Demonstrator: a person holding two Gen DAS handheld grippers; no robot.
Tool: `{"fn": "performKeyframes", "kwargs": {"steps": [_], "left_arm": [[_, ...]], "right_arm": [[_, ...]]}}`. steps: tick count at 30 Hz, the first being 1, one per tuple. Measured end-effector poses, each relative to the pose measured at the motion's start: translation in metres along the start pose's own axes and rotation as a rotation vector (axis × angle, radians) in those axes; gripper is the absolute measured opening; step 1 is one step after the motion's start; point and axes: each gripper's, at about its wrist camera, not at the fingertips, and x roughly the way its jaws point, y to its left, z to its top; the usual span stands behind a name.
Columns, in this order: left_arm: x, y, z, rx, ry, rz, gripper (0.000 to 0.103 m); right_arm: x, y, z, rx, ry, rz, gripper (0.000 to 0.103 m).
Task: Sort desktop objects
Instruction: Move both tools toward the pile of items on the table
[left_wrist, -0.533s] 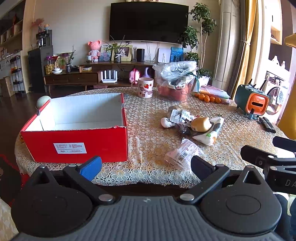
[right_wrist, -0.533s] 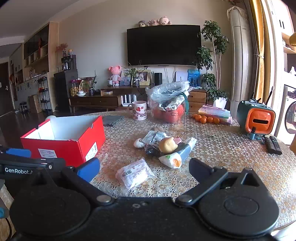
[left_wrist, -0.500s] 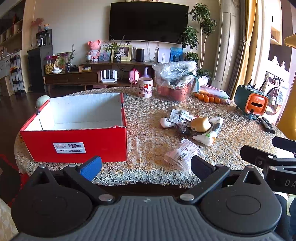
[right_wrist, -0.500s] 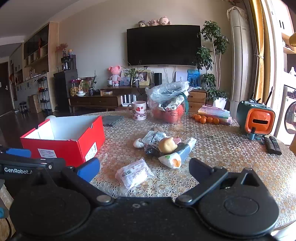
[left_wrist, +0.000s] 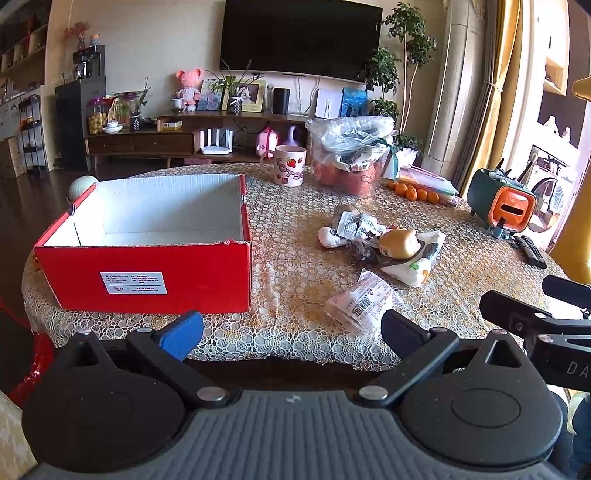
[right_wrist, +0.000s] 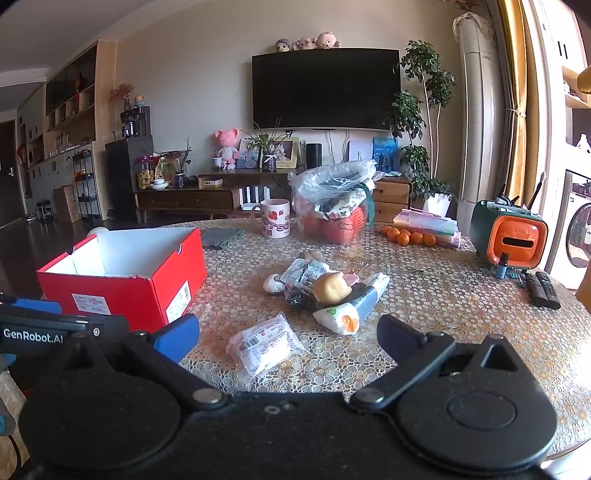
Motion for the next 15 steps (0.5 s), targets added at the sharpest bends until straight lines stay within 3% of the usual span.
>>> {"fn": "performKeyframes", "kwargs": {"steps": [11, 15], "left_arm": [[0.006, -0.005, 0.002, 0.026, 0.001, -0.039, 0.103], [0.012, -0.010, 0.005, 0.065, -0.002, -0.066, 0.103]], "right_arm": [[0.006, -0.002, 0.002, -0.027, -0.012, 0.002, 0.102], [0.016, -0.010, 0.003, -0.002, 0.023, 0.001, 0.100]]}}
